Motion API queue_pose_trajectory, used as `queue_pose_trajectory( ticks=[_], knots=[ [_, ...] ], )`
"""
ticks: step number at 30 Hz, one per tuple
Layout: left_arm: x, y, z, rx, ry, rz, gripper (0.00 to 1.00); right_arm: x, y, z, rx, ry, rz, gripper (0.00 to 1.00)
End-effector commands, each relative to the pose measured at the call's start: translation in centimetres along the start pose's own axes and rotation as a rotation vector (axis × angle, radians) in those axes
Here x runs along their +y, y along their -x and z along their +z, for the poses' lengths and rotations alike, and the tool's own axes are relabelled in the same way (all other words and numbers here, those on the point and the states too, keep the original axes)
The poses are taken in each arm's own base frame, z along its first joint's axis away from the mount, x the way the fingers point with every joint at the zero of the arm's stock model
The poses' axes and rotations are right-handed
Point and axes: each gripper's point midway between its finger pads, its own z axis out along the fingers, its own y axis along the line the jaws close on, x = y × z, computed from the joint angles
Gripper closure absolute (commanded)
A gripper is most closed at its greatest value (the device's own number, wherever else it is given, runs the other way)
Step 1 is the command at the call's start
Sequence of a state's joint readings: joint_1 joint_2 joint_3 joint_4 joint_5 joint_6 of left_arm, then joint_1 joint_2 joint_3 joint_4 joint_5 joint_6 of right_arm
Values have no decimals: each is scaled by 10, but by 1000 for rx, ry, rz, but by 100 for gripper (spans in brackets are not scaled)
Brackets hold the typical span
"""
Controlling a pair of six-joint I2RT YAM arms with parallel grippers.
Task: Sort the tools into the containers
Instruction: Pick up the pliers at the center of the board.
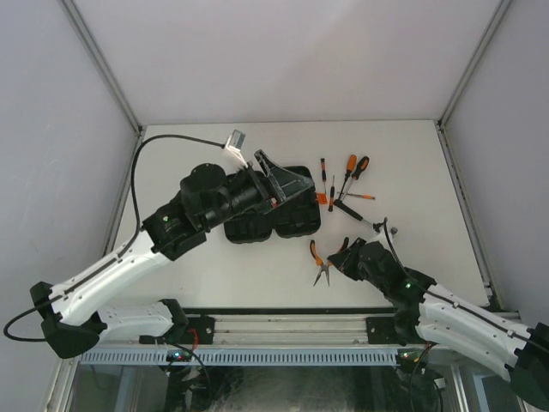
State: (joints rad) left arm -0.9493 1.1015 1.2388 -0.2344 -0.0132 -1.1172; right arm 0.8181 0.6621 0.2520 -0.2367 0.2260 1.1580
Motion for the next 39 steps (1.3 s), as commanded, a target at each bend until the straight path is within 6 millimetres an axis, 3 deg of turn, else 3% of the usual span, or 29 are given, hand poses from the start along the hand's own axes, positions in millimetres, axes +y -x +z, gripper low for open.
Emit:
queue_pose_trajectory(
  ticks=[1,6,12,23,27,32,39],
  knots=[
    [-55,15,-16,18,-126,-43,19,35,17,-7,-27,104,-6,100],
    [-67,25,-25,-18,-152,-43,17,33,17,-5,-24,93,-2,100],
    [-56,23,-30,-33,-142,-69,15,32,14,-2,-12,84,3,100],
    [-57,54,-37,-116,-160,-129,14,37,9,-1,11,97,14,100],
    [-57,52,-37,-106,-168,-107,15,36,8,-2,15,94,13,100],
    [-42,48,-39,-121,-153,-100,13,31,8,-2,11,76,7,100],
    [-63,59,-38,-135,-193,-104,13,30,5,2,19,71,6,100]
  ],
)
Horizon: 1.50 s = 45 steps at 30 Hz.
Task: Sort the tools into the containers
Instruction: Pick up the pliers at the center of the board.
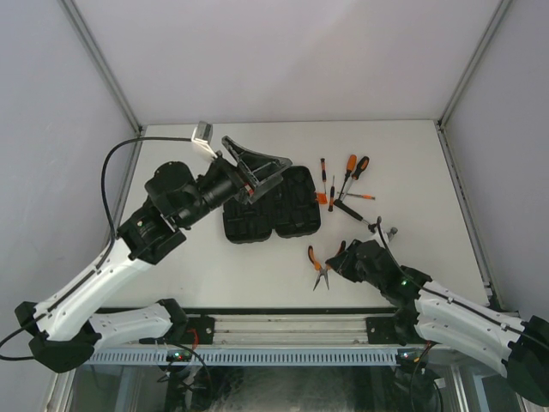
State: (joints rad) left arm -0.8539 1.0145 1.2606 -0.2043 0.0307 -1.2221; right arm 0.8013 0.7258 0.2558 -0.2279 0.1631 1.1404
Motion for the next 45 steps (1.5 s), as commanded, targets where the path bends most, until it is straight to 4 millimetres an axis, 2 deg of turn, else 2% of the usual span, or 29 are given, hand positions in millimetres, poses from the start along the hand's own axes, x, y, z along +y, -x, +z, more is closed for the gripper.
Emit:
queue_pose_trajectory(
  ticks=[1,6,10,18,23,27,35,40,45],
  knots=[
    [-32,12,-1,-27,-85,-6,14,36,17,-5,-46,101,20,100],
    [-19,9,9,8,-54,-47,16,37,17,-7,-47,110,10,100],
    [5,-2,15,52,-11,11,17,42,20,-11,-55,143,-21,100],
    [88,-23,6,88,145,162,16,52,25,-24,-60,222,-92,100],
    [119,-31,-12,83,156,228,16,70,26,-36,-51,330,-154,100],
    [129,-36,-28,72,109,285,15,83,27,-44,-48,413,-193,100],
    [151,-53,-42,112,72,337,17,110,35,-64,-65,570,-179,100],
    [165,-57,-41,112,81,326,20,136,43,-80,-92,717,-98,100],
    [164,-59,-36,112,73,295,24,159,52,-98,-123,841,-53,100]
  ],
)
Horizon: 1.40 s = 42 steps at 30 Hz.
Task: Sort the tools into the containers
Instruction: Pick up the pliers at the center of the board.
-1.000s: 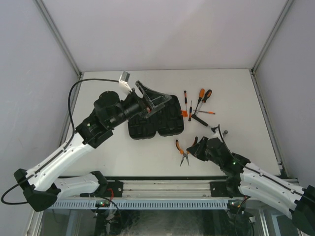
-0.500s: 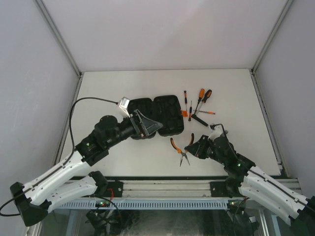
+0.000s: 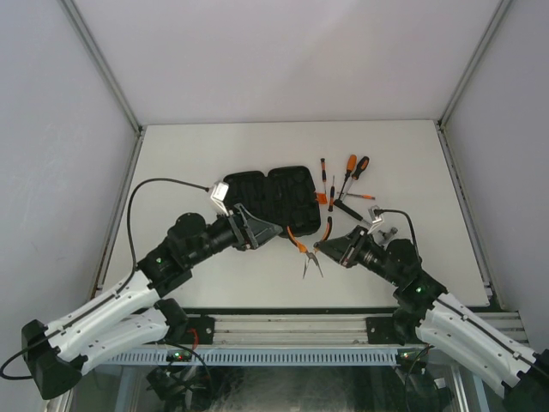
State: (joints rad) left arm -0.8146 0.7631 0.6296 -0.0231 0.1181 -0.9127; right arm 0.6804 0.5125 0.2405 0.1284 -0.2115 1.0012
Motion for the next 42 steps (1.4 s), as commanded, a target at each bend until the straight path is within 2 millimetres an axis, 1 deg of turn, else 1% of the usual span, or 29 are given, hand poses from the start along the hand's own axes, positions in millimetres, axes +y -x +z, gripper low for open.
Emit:
queue_pose_trajectory(
  ticks=[1,4,9,14,19,22,24,29,35,37,42],
  knots=[
    [-15,9,2,-42,-80,0,25,63,30,-4,-96,241,16,100],
    [-19,12,3,-64,-110,-11,25,76,31,-4,-80,284,12,100],
    [-19,12,7,-60,-113,-17,28,91,29,-6,-61,351,9,100],
    [-18,11,10,-57,-106,-29,34,97,28,-9,-63,370,8,100],
    [-17,10,13,-44,-104,-30,37,100,26,-9,-58,378,4,100],
    [-20,9,15,-34,-111,-37,47,103,25,-8,-46,387,-3,100],
    [-21,8,17,-28,-116,-41,51,104,23,-7,-37,387,-5,100],
    [-24,7,18,-19,-125,-36,65,104,17,1,18,349,-29,100],
    [-22,7,20,-18,-114,-31,92,101,8,12,105,306,-100,100],
    [-22,8,20,-19,-115,-29,99,101,4,14,143,300,-131,100],
    [-24,9,21,-16,-116,-15,100,105,-2,18,208,319,-195,100]
  ],
)
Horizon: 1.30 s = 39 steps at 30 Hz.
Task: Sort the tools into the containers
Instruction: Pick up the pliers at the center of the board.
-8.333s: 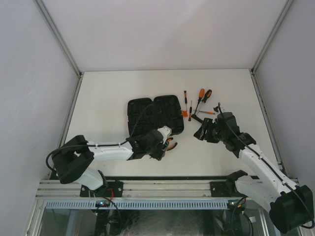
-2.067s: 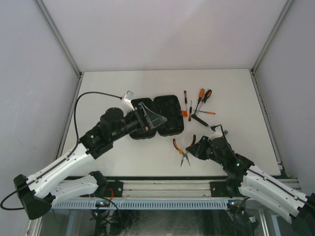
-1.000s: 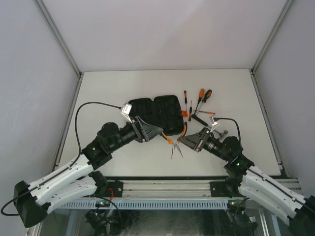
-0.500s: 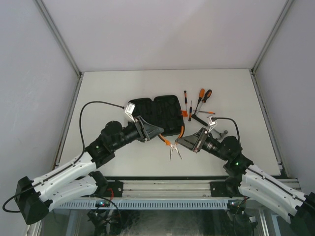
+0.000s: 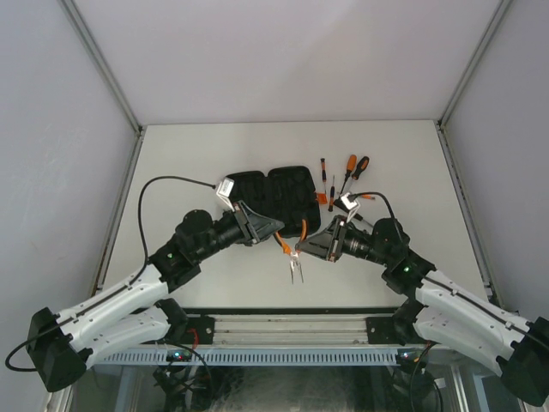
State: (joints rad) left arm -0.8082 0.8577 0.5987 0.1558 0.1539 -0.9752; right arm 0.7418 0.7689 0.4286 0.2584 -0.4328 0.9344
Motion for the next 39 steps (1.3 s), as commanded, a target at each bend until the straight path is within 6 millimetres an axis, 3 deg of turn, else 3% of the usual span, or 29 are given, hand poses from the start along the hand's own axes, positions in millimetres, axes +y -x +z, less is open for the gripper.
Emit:
queue_pose_trajectory(
  ticks=[1,4,11,17,27,33,39],
  knots=[
    [-18,7,2,-4,-52,43,100,34,13,5,30,102,-122,100],
    [-14,6,2,0,-33,40,100,39,13,9,75,104,-167,96],
    [-10,6,3,-7,-20,31,100,38,12,17,157,76,-227,74],
    [-10,5,4,-7,-21,24,100,32,17,23,160,3,-222,62],
    [-1,5,2,-55,-29,-27,100,26,26,15,119,-116,-258,39],
    [8,1,2,-61,-14,-47,100,21,31,11,93,-202,-317,16],
    [13,3,1,-84,2,-66,100,12,35,9,67,-327,-373,8]
  ],
)
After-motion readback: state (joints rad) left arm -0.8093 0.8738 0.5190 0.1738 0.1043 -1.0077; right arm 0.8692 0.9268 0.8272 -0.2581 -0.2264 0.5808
